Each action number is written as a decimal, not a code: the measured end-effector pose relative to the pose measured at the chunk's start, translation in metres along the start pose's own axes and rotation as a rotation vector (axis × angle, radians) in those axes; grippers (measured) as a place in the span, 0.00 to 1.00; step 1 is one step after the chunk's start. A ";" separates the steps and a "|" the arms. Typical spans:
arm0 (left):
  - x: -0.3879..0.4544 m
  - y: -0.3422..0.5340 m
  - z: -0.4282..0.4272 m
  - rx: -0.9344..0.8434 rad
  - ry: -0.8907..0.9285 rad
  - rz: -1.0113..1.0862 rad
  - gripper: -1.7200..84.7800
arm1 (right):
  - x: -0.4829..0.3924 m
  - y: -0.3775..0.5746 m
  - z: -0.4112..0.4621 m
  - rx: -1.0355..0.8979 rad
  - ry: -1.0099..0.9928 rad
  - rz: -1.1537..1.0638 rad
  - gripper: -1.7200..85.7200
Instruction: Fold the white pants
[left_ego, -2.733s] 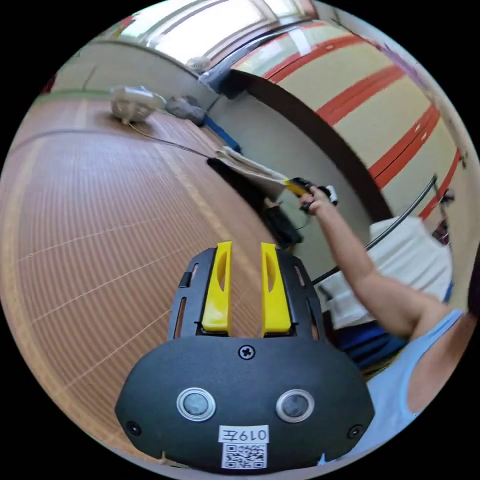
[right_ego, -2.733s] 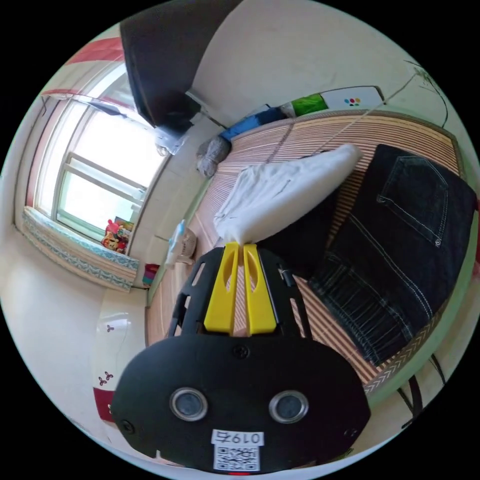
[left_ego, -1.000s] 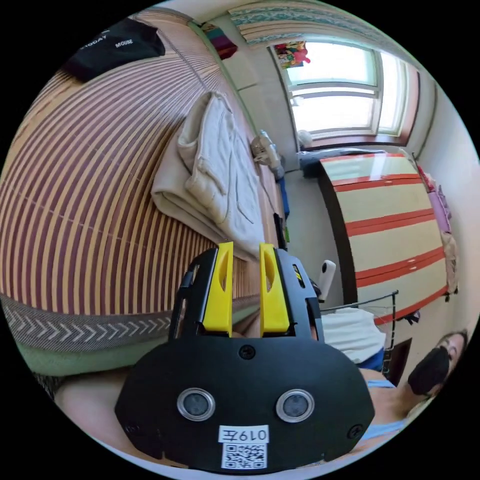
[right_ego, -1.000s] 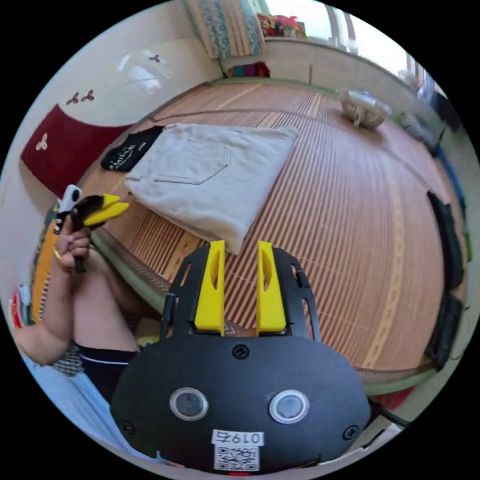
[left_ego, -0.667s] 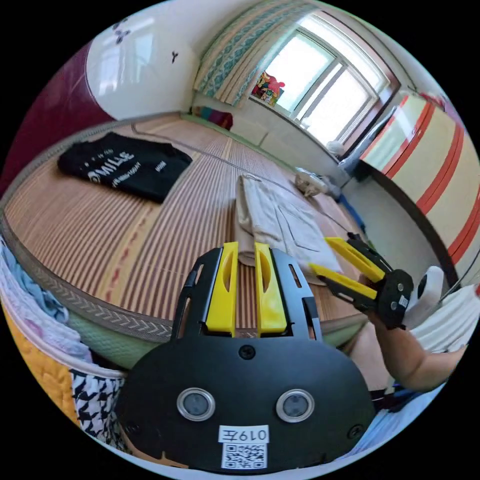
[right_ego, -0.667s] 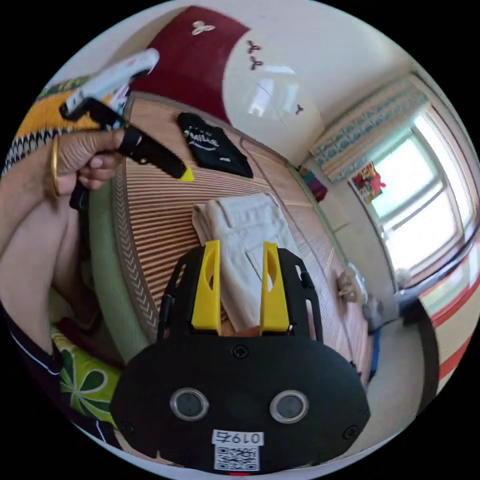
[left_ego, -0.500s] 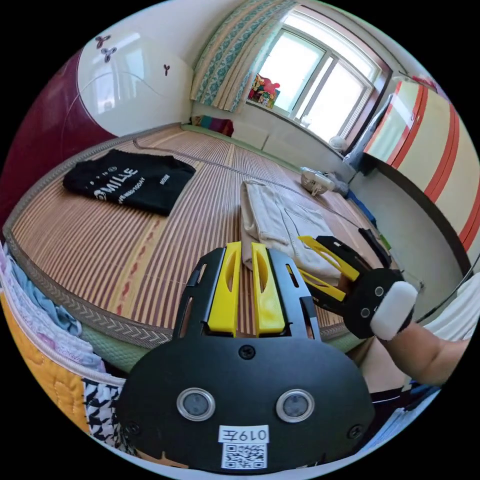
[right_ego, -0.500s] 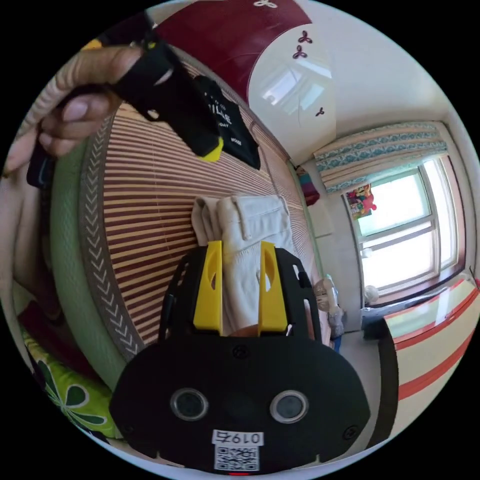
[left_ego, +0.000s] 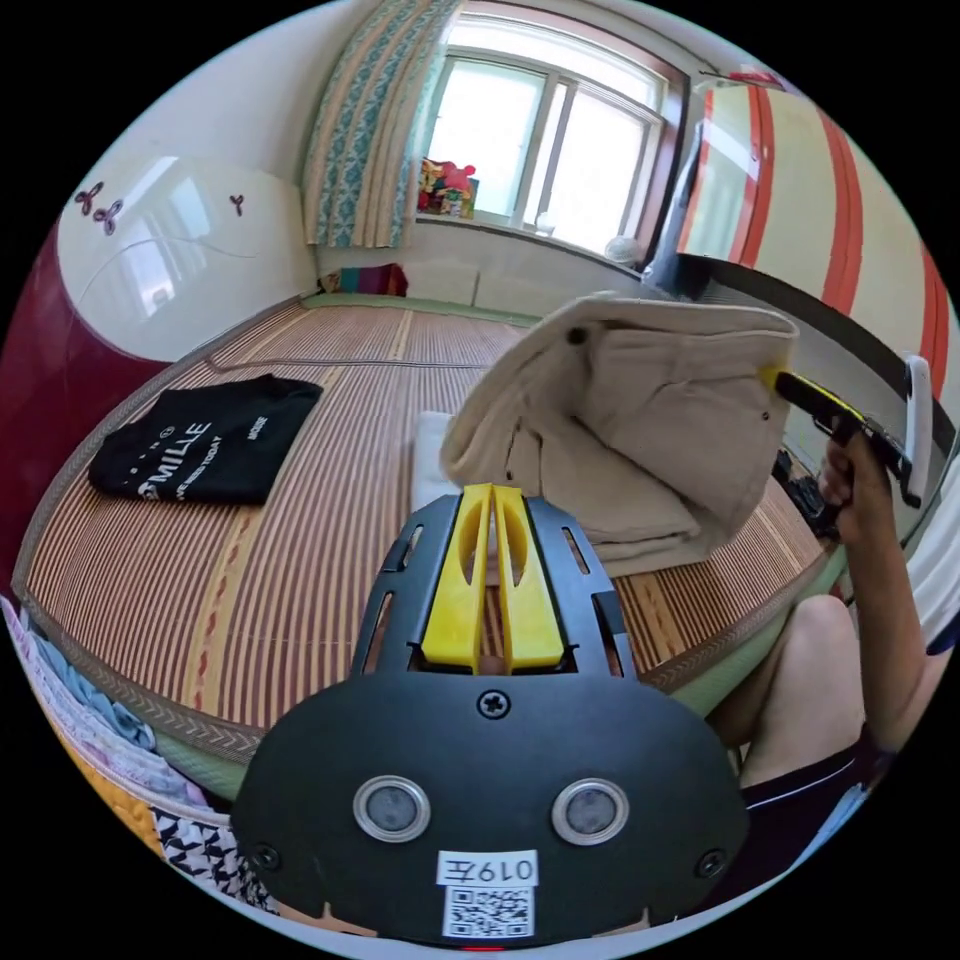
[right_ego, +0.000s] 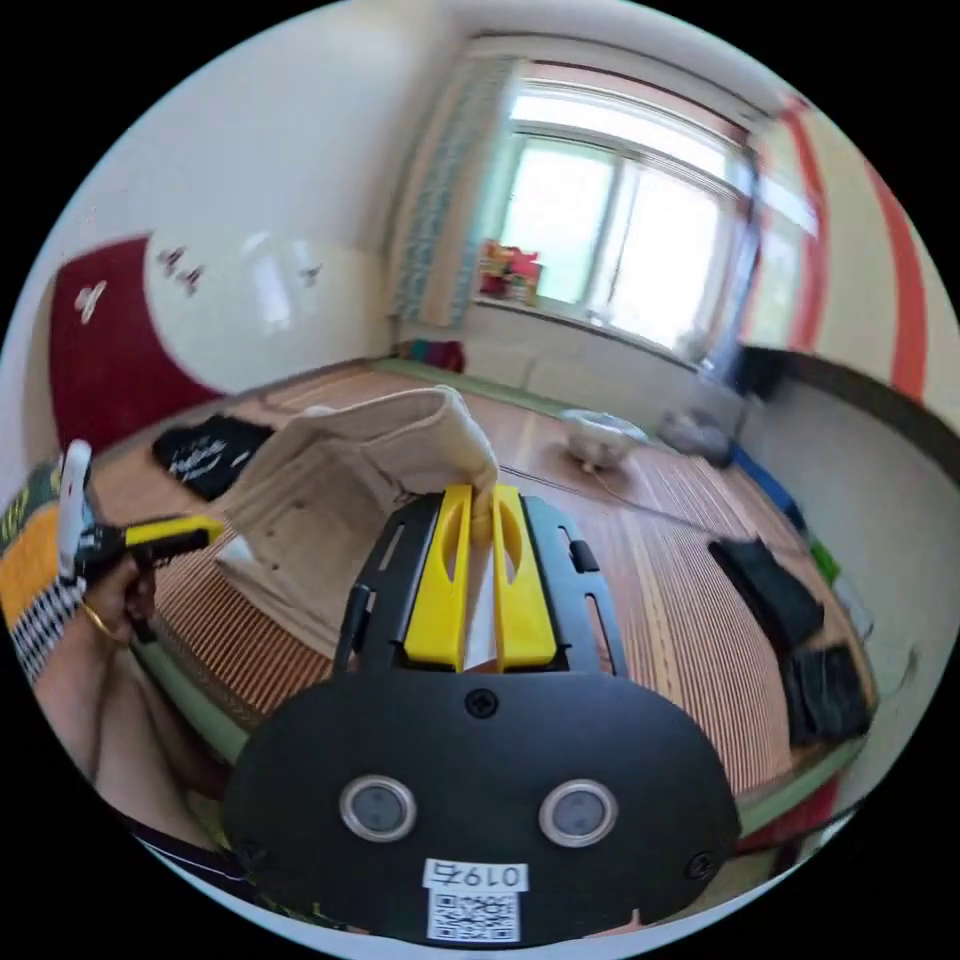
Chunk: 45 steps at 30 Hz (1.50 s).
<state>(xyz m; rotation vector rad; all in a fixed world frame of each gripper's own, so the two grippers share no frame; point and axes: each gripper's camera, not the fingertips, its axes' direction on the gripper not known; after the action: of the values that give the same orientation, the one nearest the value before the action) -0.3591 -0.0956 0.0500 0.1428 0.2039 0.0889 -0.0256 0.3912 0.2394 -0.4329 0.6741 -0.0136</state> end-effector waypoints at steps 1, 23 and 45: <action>0.006 0.000 0.000 0.000 0.003 0.015 0.03 | 0.032 0.007 -0.001 -0.012 0.007 0.059 0.06; 0.145 -0.001 0.060 -0.160 0.123 0.224 0.03 | -0.064 0.181 -0.004 -0.443 -0.100 -0.823 0.19; 0.241 0.009 0.099 -0.217 0.037 0.571 0.15 | 0.338 0.013 0.015 -0.483 0.061 0.203 0.10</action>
<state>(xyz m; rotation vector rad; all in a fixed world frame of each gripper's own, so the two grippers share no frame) -0.1037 -0.0755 0.1000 -0.0210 0.1843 0.6801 0.2475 0.3579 0.0411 -0.8277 0.7799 0.3356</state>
